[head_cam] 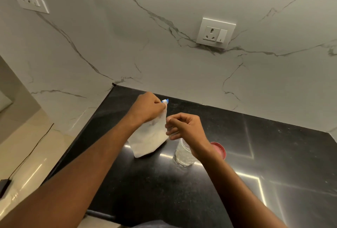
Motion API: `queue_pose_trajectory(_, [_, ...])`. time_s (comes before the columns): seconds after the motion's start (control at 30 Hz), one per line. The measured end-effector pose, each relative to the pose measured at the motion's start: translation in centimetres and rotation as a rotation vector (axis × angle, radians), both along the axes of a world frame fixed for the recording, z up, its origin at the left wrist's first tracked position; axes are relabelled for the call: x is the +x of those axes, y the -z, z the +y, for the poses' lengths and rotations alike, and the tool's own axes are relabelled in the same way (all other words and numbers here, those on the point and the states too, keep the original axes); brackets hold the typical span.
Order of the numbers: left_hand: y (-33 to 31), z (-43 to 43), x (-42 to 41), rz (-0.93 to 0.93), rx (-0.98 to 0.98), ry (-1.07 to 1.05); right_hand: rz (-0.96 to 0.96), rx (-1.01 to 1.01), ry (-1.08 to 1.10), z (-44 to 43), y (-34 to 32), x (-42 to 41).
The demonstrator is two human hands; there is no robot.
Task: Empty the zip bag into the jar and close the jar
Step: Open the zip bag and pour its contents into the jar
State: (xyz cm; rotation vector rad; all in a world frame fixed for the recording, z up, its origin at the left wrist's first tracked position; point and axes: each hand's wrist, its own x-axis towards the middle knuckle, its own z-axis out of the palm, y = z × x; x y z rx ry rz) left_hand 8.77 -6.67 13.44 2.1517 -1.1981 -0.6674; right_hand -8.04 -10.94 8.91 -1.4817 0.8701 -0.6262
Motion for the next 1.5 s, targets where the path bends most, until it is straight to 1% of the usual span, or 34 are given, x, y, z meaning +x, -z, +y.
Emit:
queue_pose_trajectory(0.17, [-3.6, -0.4, -0.1, 0.139, -0.214, 0.012, -0.126, -0.001, 0.153, -2.1, -0.7, -3.0])
queue_pose_trajectory(0.3, [-7.3, -2.5, -1.5, 0.315, -0.344, 0.092, -0.112, -0.049, 0.374, -3.6, -0.4, -5.0])
queue_pose_trajectory(0.37, [-8.8, -3.8, -2.6, 0.365, -0.374, 0.129, -0.069, -0.009, 0.436, -4.6, -0.3, -6.1])
queue_pose_trajectory(0.43, [-9.9, -4.9, -3.8, 0.405, -0.398, 0.173, -0.065, 0.129, 0.459, -5.4, 0.0, -7.2])
queue_pose_trajectory(0.53, [-10.8, -6.2, -5.7, 0.473, -0.399, 0.248, -0.186, 0.297, 0.506, -6.1, 0.2, -9.1])
queue_pose_trajectory(0.63, [-10.7, -6.9, -7.6, 0.53, -0.364, 0.289, -0.304, 0.335, 0.638, -6.2, 0.4, -11.0])
queue_pose_trajectory(0.73, [-10.3, -7.3, -9.0, 0.565, -0.344, 0.311, -0.335, 0.339, 0.73, -6.2, 0.6, -13.1])
queue_pose_trajectory(0.93, [-9.3, -7.5, -11.2, 0.678, -0.338, 0.36, -0.329, 0.293, 0.812, -6.1, 0.6, -16.8])
queue_pose_trajectory(1.03, [-8.7, -7.6, -12.0, 0.681, -0.338, 0.407, -0.331, 0.303, 0.835, -6.2, 0.3, -18.2])
queue_pose_trajectory(1.13, [-8.0, -7.7, -12.3, 0.681, -0.35, 0.404, -0.35, 0.285, 0.852, -6.3, 0.0, -19.2])
queue_pose_trajectory(1.27, [-6.0, -6.7, -11.7, 0.677, -0.387, 0.363, -0.299, 0.133, 0.874, -6.5, -0.6, -19.9])
queue_pose_trajectory(1.4, [-3.7, -5.4, -10.9, 0.754, -0.368, 0.294, -0.184, -0.059, 0.851, -6.9, -0.9, -20.4])
queue_pose_trajectory(1.5, [-2.4, -4.6, -10.6, 0.794, -0.356, 0.248, -0.182, -0.107, 0.825, -7.0, -1.0, -20.6])
